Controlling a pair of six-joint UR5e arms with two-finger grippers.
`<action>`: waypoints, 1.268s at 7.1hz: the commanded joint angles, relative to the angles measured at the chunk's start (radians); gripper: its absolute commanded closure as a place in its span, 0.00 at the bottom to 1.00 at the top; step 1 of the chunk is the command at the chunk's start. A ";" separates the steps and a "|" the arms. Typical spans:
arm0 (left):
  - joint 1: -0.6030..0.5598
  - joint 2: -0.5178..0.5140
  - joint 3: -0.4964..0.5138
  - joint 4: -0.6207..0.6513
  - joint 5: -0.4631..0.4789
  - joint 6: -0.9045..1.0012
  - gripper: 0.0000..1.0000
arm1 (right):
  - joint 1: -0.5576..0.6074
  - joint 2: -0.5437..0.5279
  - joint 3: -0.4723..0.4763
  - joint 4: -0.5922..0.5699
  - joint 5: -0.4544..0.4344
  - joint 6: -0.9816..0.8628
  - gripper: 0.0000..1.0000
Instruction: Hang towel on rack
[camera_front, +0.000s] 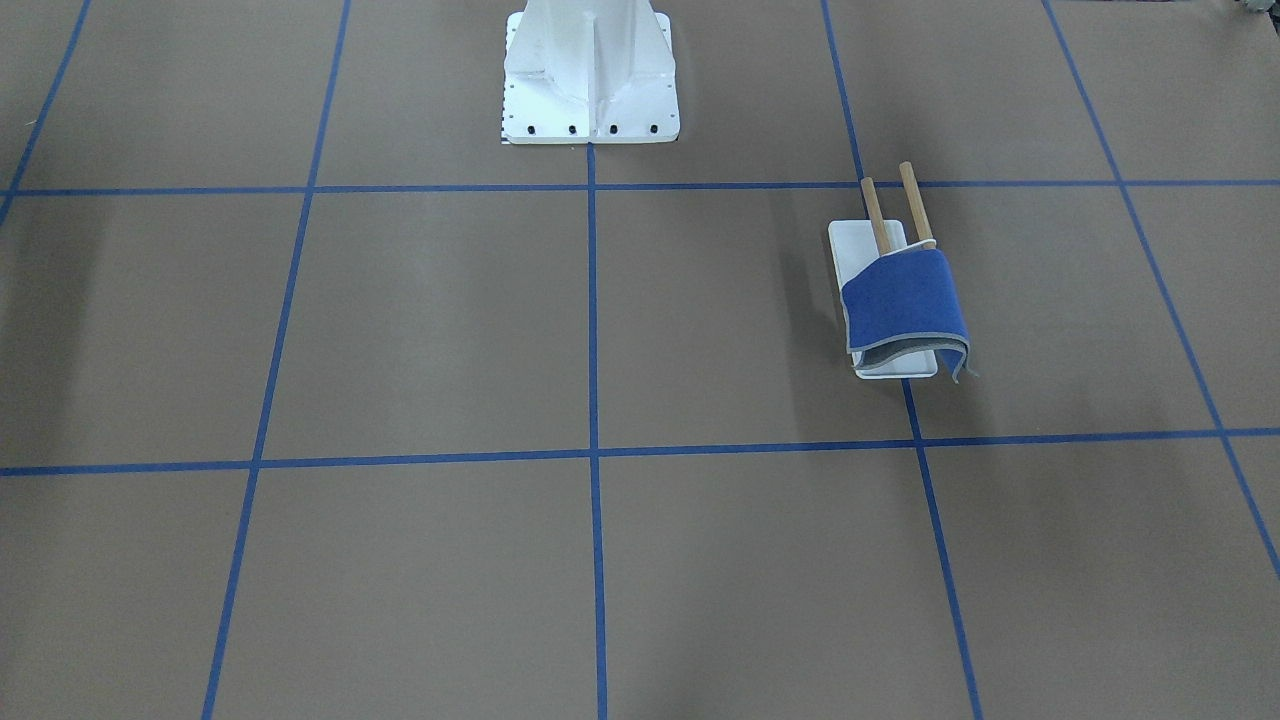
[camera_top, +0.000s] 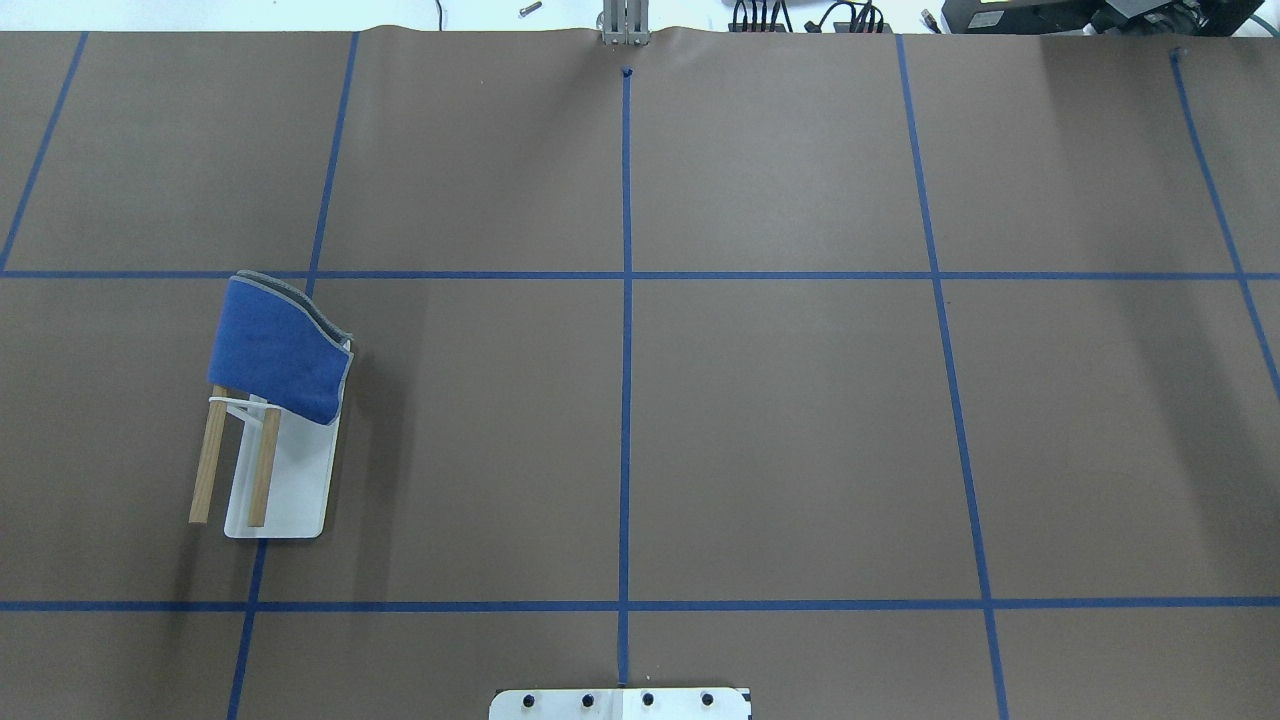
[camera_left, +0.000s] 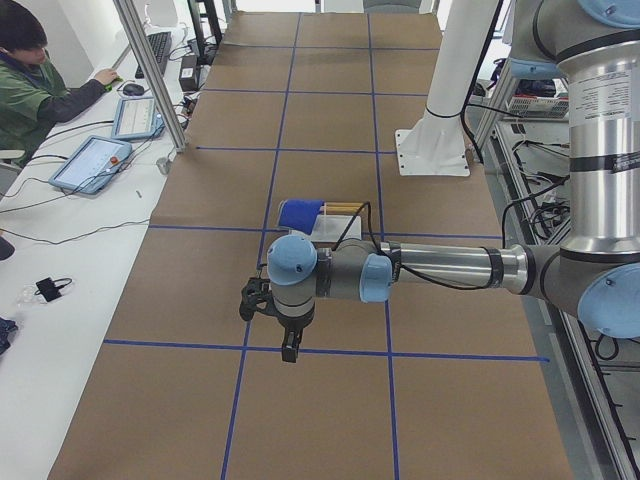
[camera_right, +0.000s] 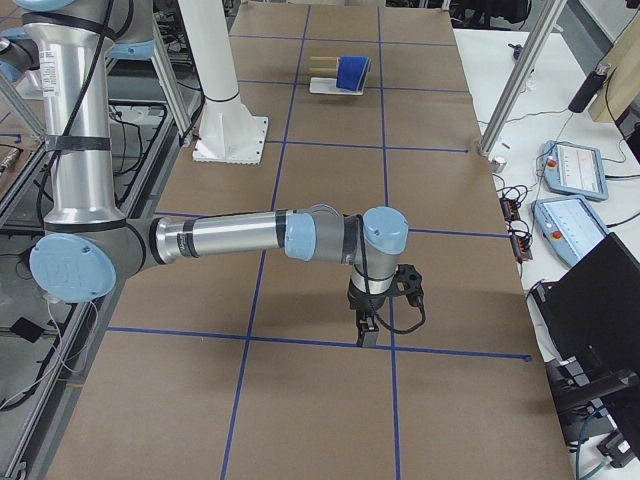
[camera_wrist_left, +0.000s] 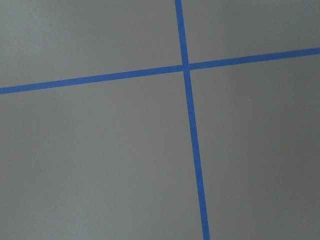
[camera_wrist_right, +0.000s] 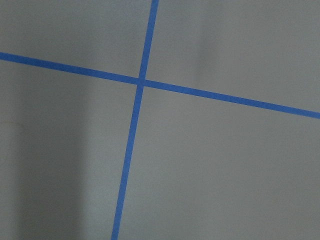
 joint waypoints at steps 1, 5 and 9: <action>0.000 -0.001 -0.001 0.000 0.000 0.000 0.01 | 0.000 -0.002 0.004 0.001 0.029 -0.001 0.00; 0.000 -0.001 -0.001 0.001 0.000 0.002 0.01 | 0.000 -0.023 0.015 0.001 0.089 -0.004 0.00; 0.000 0.000 0.000 0.001 0.003 0.000 0.01 | 0.000 -0.059 0.059 0.001 0.090 0.000 0.00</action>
